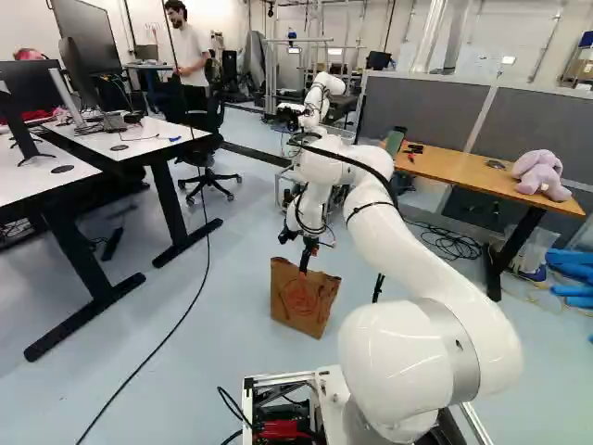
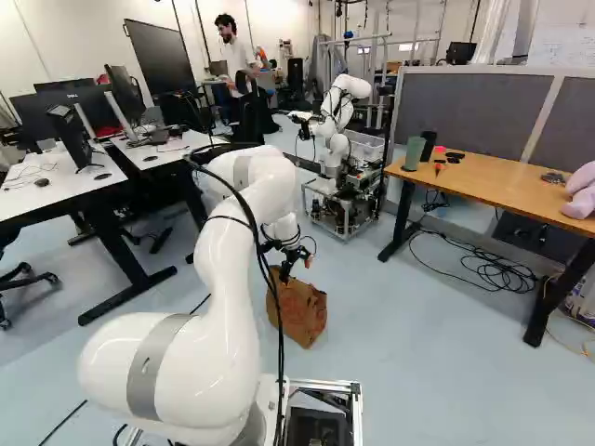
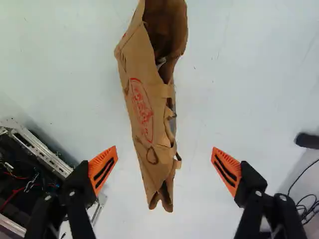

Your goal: Pick up the bag on the ground and place it on the table

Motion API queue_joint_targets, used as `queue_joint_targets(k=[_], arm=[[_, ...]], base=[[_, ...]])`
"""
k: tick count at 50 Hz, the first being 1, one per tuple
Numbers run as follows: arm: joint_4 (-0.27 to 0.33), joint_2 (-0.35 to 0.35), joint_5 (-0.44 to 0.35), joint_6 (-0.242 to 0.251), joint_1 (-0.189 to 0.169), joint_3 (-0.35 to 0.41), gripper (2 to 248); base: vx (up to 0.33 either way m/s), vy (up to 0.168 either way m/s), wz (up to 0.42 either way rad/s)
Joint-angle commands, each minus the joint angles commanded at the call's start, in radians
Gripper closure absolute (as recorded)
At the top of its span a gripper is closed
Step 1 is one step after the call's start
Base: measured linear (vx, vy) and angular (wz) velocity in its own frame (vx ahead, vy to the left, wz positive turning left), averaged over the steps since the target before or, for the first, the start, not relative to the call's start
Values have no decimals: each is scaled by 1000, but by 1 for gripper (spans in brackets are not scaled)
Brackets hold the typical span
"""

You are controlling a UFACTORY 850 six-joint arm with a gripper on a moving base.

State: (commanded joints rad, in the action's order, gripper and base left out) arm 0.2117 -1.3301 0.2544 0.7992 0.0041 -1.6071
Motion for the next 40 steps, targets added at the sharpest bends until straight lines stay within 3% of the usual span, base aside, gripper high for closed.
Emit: queue_joint_targets(k=[12,40], arm=[[28,-46,0,0,11,-44,3],[30,-151,0,0,14,-139,3]], base=[[0,0,0],[0,0,0]])
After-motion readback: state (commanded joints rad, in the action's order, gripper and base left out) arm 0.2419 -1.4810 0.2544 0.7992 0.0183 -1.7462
